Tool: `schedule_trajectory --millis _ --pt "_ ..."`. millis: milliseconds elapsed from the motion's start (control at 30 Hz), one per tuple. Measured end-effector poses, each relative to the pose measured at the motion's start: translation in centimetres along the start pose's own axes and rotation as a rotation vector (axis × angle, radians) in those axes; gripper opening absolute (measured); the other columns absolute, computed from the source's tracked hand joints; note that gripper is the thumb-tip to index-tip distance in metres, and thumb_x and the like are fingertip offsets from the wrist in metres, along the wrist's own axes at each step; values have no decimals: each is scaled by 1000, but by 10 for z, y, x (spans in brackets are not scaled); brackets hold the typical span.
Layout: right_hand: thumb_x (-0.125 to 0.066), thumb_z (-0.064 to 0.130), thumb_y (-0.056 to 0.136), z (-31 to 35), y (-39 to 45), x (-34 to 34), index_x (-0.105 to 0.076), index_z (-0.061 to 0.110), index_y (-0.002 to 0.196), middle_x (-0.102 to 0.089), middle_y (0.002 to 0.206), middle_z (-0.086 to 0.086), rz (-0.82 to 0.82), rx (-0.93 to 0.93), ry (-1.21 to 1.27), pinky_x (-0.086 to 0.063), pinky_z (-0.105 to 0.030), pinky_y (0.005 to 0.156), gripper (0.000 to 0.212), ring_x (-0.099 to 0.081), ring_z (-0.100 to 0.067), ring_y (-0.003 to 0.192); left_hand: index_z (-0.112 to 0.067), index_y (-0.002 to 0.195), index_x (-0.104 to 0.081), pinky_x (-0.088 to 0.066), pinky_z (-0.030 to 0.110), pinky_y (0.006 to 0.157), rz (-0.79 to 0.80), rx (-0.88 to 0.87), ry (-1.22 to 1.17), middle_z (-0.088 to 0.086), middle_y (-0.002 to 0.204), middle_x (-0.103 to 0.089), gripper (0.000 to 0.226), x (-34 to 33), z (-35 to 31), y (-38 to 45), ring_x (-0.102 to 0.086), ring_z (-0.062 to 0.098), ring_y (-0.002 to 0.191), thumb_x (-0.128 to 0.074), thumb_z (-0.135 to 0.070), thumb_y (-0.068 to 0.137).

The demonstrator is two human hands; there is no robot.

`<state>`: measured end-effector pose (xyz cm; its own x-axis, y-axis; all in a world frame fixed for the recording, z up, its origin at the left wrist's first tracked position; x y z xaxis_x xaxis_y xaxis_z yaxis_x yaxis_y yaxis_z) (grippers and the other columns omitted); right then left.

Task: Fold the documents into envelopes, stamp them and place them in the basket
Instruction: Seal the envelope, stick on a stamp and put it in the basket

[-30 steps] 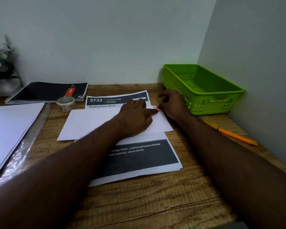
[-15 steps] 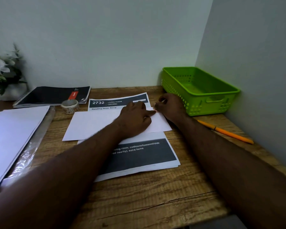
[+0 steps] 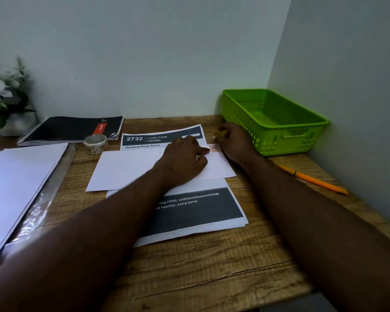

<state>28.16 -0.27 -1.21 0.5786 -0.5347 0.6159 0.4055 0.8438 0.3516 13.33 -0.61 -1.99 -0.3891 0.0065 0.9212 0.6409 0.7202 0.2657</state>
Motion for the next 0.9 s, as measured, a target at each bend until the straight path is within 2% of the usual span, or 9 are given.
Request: schedule_trajectory --millis 67,100,233,400,567,667,800,867,900 --pt "-72 4 79 2 -6 1 -58 5 119 -55 80 -2 76 9 56 -37 -7 55 42 -52 -12 69 -30 128 -60 -32 32 102 -15 15 -13 1 123 -55 37 0 3 2 -44 25 119 -47 -33 93" --pt "-73 3 79 1 -8 0 -58 6 120 -53 83 -4 120 8 76 -38 -10 56 45 -51 -13 70 -29 127 -61 -33 33 103 -21 20 -22 2 123 -55 37 1 4 2 -45 25 120 -48 -33 93" --pt "-76 7 78 -5 -10 -3 -60 10 118 -56 100 -7 227 -3 122 -48 -27 76 43 -56 -17 87 -29 126 -62 -35 34 103 -40 39 -45 4 121 -55 37 2 6 2 -46 25 119 -49 -34 92" --pt "-70 0 81 -5 -14 -7 -62 9 120 -60 105 -7 365 21 159 -47 -25 88 41 -56 -13 98 -26 137 -49 -31 39 107 -16 120 149 6 135 -47 54 -1 13 2 -40 28 128 -41 -56 92" --pt "-68 12 86 -6 -15 -7 -59 9 126 -62 114 -4 336 10 125 -46 -26 94 40 -57 -12 103 -26 143 -38 -28 41 109 -13 111 191 8 142 -42 62 -1 13 1 -37 27 132 -36 -61 92" --pt "-61 18 92 -1 -16 -5 -60 6 124 -63 123 -9 299 17 112 -46 -34 99 34 -59 -18 110 -30 147 -30 -22 43 110 -51 122 178 4 145 -39 65 4 12 -1 -33 25 135 -41 -62 91" --pt "-63 16 90 10 -23 -6 -68 3 97 -70 97 -17 329 43 124 -53 -45 84 16 -66 -26 88 -34 147 -27 -19 42 108 -158 89 80 0 141 -38 71 15 7 -6 -29 22 135 -55 -57 85" --pt "-65 13 88 9 -24 -3 -62 11 84 -67 82 -12 317 5 248 -53 -40 72 5 -62 -19 73 -35 146 -29 -18 39 106 -232 54 72 -3 137 -39 72 23 4 -9 -28 19 133 -58 -55 83" --pt "-65 10 87 8 -24 0 -58 13 80 -64 77 -9 299 -10 314 -51 -33 65 11 -60 -14 67 -36 145 -30 -16 39 106 -266 40 79 -4 136 -40 71 26 3 -10 -28 18 133 -58 -55 83"
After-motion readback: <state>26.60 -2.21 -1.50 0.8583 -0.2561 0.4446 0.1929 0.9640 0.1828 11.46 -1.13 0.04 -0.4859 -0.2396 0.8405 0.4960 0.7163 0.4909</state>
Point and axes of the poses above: each hand's wrist, its own y-axis towards the middle knuckle, its own x-axis out of the back of the hand, z = x × y, the point moved 9 cm from there along y, towards the middle knuckle
